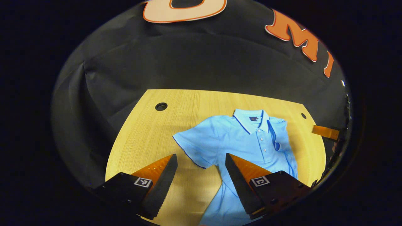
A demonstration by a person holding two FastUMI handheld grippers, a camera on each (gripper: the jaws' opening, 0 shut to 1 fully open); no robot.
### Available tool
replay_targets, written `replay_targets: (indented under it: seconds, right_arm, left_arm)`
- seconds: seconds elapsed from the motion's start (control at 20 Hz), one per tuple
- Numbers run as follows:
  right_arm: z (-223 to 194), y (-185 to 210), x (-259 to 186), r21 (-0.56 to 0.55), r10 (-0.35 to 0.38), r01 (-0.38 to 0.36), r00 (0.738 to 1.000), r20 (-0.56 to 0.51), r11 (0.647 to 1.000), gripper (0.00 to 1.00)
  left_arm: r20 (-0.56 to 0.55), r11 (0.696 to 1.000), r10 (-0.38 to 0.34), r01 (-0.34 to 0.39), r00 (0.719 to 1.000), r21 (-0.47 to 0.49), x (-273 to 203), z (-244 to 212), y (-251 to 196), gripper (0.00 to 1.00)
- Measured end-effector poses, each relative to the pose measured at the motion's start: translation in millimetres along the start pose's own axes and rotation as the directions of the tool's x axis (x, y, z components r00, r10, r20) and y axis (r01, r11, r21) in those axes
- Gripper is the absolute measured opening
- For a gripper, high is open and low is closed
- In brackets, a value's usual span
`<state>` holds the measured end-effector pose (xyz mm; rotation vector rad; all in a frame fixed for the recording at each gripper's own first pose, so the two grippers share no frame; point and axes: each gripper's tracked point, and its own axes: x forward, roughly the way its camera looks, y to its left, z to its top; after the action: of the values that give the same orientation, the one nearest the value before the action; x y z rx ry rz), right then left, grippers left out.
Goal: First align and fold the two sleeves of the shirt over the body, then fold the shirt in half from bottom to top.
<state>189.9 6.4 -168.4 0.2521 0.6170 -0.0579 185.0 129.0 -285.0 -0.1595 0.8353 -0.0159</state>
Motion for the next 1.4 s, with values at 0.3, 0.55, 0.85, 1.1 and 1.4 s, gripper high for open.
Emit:
replay_targets:
  seconds: [0.3,0.55,0.85,1.1,1.4]
  right_arm:
    - [-10,-22,-45,0.011,-0.076,0.075,0.993,0.089,0.997,0.99]
    - [-25,-28,-69,0.004,-0.108,0.109,0.989,0.104,0.994,0.99]
    - [-43,-35,-86,0.014,-0.126,0.125,0.988,0.089,0.992,0.99]
    - [-48,-43,-96,0.041,-0.137,0.134,0.986,0.093,0.990,0.99]
    - [-62,-48,-107,0.067,-0.131,0.125,0.988,0.084,0.990,0.99]
  left_arm:
    - [-0.184,1.000,0.012,-0.017,0.983,-0.026,67,-18,16,0.98]
    - [-0.279,0.999,0.020,-0.033,0.960,-0.041,106,-27,18,0.98]
    - [-0.340,0.996,0.069,-0.086,0.938,-0.034,131,-41,22,0.80]
    - [-0.332,0.998,0.035,-0.053,0.943,-0.044,133,-37,4,0.18]
    - [-0.217,0.996,-0.091,0.088,0.972,-0.024,124,-6,-28,0.11]
